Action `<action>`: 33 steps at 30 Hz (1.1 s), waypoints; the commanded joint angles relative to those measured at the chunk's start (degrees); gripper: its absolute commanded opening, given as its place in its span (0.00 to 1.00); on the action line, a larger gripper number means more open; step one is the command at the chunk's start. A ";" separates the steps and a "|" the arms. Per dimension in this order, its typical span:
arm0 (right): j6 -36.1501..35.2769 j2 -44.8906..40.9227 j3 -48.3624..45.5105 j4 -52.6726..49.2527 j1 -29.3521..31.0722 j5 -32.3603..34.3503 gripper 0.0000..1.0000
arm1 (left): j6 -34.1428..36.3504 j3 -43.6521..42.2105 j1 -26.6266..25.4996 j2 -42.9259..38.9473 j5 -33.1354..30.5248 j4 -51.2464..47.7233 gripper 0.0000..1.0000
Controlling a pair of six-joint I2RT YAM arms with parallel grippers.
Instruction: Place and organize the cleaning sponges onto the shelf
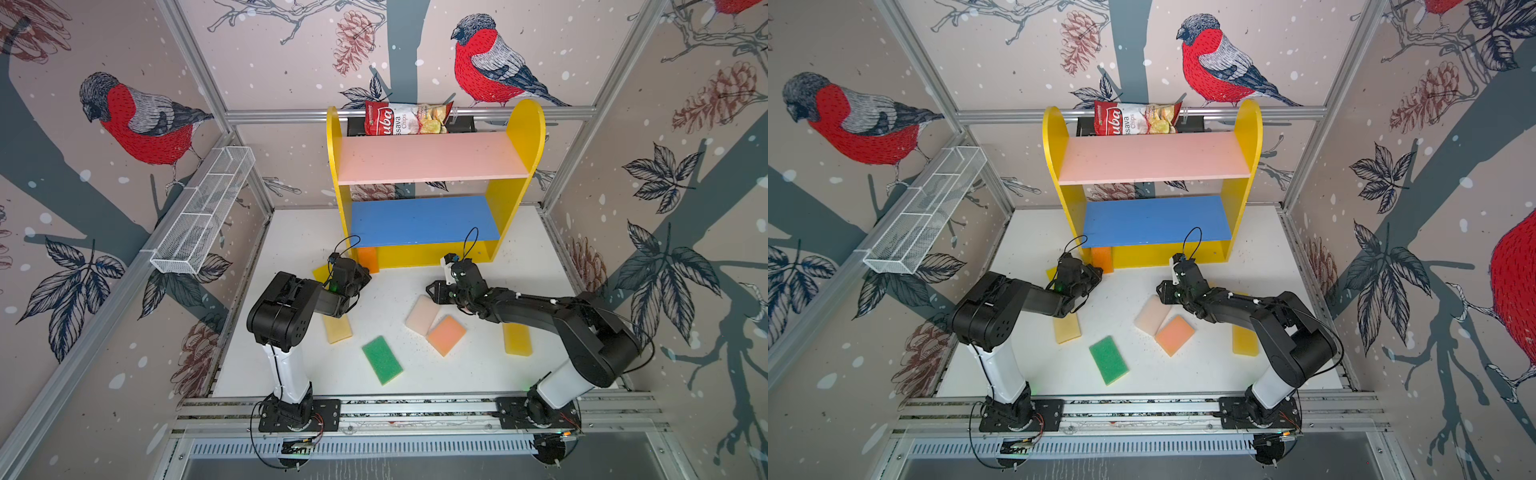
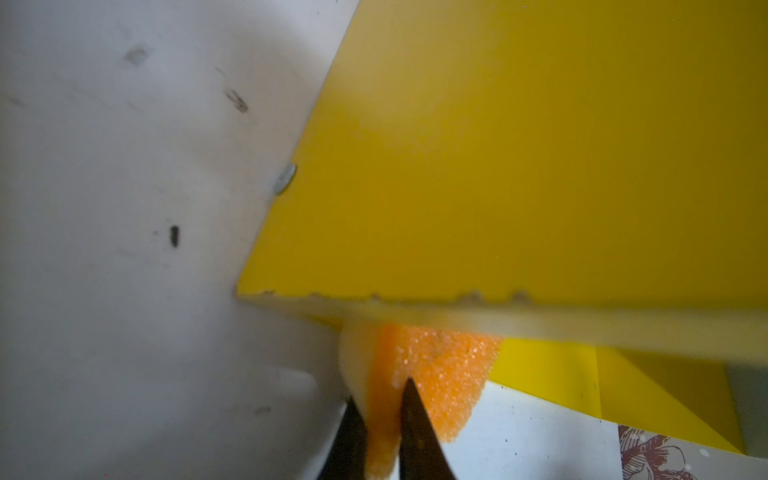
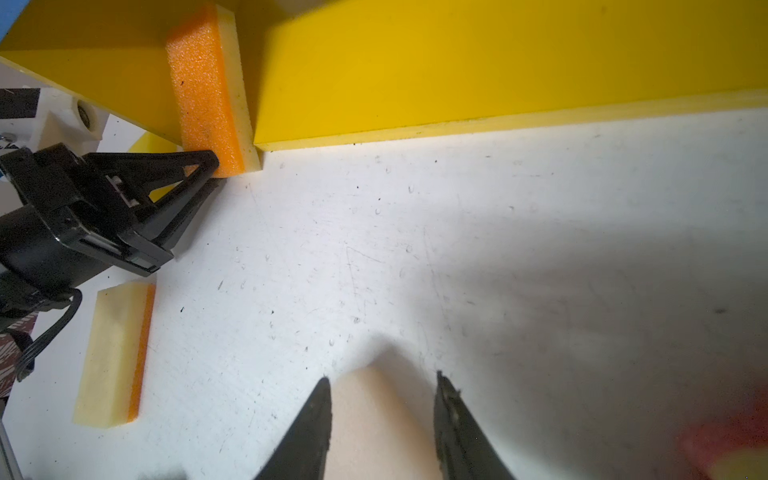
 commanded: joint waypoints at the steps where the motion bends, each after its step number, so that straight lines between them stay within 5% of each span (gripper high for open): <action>1: -0.01 0.06 0.41 0.82 0.03 0.20 0.41 | 1.28 -0.31 -0.66 -0.70 -0.27 -3.78 0.13; 19: 0.16 -0.25 -0.38 0.83 0.03 0.21 0.41 | 3.19 2.90 -3.58 -3.32 -1.38 -6.52 0.11; 25: 0.17 -0.48 -0.91 0.74 0.03 0.19 0.41 | 3.08 3.89 -3.57 -2.87 -1.92 -6.94 0.44; 33: 0.25 -0.65 -1.04 0.76 0.01 0.23 0.41 | 3.88 4.11 -3.58 -4.03 -2.76 -9.12 0.51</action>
